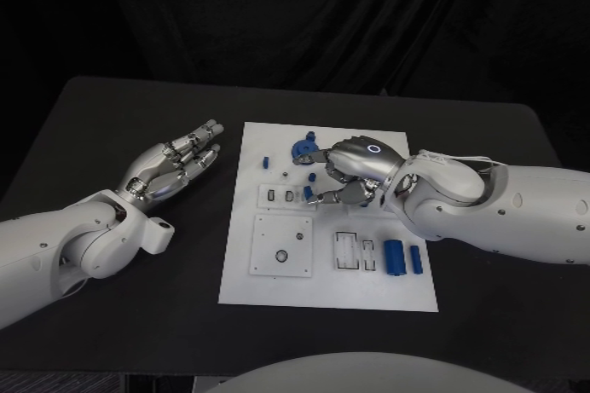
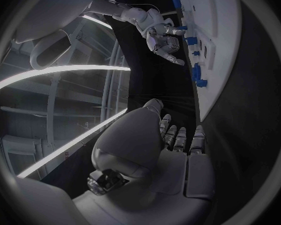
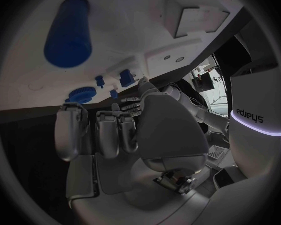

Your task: Assemble the parts on the task board

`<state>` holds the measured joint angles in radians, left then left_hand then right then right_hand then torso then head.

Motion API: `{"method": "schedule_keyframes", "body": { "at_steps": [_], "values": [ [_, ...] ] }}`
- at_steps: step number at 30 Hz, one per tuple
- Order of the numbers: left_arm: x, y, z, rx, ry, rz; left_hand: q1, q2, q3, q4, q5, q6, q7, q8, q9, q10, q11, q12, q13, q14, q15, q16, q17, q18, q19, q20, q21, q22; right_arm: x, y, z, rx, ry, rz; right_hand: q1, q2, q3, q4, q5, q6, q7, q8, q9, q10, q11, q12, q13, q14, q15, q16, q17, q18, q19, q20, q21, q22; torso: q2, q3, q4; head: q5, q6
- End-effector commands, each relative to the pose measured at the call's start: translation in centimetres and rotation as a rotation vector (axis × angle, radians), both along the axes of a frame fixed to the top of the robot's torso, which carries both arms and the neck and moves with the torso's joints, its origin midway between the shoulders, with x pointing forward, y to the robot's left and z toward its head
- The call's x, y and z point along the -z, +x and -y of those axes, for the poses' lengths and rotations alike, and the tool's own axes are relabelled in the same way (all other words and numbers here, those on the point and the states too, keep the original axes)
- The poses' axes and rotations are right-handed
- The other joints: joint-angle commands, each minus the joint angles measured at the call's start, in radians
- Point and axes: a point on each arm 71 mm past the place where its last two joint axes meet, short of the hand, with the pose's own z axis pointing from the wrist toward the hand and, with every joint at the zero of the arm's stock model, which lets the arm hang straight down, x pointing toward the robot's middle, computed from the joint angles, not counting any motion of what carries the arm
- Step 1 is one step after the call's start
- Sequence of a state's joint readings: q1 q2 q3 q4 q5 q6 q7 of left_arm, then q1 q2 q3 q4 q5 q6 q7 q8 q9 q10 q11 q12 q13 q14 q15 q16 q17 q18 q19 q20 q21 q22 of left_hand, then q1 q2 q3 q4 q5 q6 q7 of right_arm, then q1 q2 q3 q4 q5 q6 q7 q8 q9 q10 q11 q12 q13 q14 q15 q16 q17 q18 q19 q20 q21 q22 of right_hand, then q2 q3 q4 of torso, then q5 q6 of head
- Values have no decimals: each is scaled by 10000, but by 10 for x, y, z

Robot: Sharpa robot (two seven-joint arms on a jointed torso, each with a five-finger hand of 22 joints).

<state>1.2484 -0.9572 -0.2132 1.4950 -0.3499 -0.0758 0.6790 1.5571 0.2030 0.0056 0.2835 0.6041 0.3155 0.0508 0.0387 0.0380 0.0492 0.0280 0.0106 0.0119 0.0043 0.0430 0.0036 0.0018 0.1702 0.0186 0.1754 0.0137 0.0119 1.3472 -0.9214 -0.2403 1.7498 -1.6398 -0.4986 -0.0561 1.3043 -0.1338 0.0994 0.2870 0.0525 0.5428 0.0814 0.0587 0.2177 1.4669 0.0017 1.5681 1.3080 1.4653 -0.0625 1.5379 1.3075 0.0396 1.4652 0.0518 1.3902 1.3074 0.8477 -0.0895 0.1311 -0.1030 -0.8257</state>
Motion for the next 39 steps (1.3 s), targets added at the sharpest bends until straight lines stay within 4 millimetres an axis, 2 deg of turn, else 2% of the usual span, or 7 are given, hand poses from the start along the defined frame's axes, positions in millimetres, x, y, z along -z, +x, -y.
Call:
{"method": "schedule_keyframes", "body": {
  "at_steps": [1,7,14,21,27,34,39],
  "values": [
    [-13,-5,1,1,-1112,1527,-544,165,-205,114,-488,234,41,36,23,118,51,25,20,14,57,-5,6,124,77,37,42,7,-19,-4,4,-102,1394,467,0,-122,1,58,-47,143,4,77,14,1039,-93,27,2628,982,-53,78,2446,26,220,-85,45,2076,-2,3,-6,18,129],
    [-15,-7,2,-134,-1478,1321,-1495,462,-911,124,-1339,311,79,21,22,175,99,32,28,68,115,17,24,124,119,76,67,16,-36,-6,15,-21,1997,580,-204,-203,-49,83,-46,352,37,126,17,1039,-74,27,2628,985,-41,89,2455,20,228,-87,66,2083,-33,5,-17,103,439],
    [-19,-2,0,-711,-2326,597,-3031,908,-2047,122,-3597,422,197,36,33,626,272,105,133,496,332,215,144,127,298,179,182,75,-48,-5,28,-334,2787,1594,-392,291,90,16,-46,1495,168,417,235,1039,28,27,2628,1048,36,304,2615,-49,364,-38,354,2173,-194,50,-18,269,545],
    [-25,11,5,-880,-2452,43,-1984,803,-1376,71,-1470,231,154,26,29,2439,692,418,754,2193,761,1347,507,97,1829,512,1096,502,-46,3,44,-98,2744,1784,-157,804,215,-69,-8,1992,221,599,183,1039,81,27,2628,1055,89,329,2633,-117,514,26,668,2267,-393,135,-2,264,720],
    [-32,27,12,-393,-1902,-53,-2445,885,-1815,112,-2755,1393,547,283,153,5783,1888,1263,2018,5097,1443,3520,1015,6,4462,1074,2593,1101,-43,10,57,93,2405,1931,-48,1046,221,-112,81,2501,330,778,144,1039,172,27,2628,1055,164,329,2633,-133,548,97,748,2288,-608,235,-44,340,727],
    [-39,47,27,96,-706,184,-1957,855,-1145,76,-1613,2246,683,416,216,8084,1756,2858,3357,7388,1264,5959,1984,136,6575,998,4011,1678,-41,17,61,263,2258,2053,-6,1106,234,-129,115,2562,340,785,122,1039,181,27,2628,1055,174,329,2633,-141,563,110,783,2299,-808,368,-125,420,761],
    [-34,55,44,580,1267,216,-466,655,395,-55,-1496,3458,896,739,284,8062,966,6838,6285,7557,493,9929,4678,69,7775,289,5679,2773,-40,22,62,414,2160,2025,53,1157,250,-162,178,2593,344,773,90,1039,186,27,2628,1055,180,329,2633,-145,574,122,808,2306,-975,445,-166,519,684]
  ]
}}
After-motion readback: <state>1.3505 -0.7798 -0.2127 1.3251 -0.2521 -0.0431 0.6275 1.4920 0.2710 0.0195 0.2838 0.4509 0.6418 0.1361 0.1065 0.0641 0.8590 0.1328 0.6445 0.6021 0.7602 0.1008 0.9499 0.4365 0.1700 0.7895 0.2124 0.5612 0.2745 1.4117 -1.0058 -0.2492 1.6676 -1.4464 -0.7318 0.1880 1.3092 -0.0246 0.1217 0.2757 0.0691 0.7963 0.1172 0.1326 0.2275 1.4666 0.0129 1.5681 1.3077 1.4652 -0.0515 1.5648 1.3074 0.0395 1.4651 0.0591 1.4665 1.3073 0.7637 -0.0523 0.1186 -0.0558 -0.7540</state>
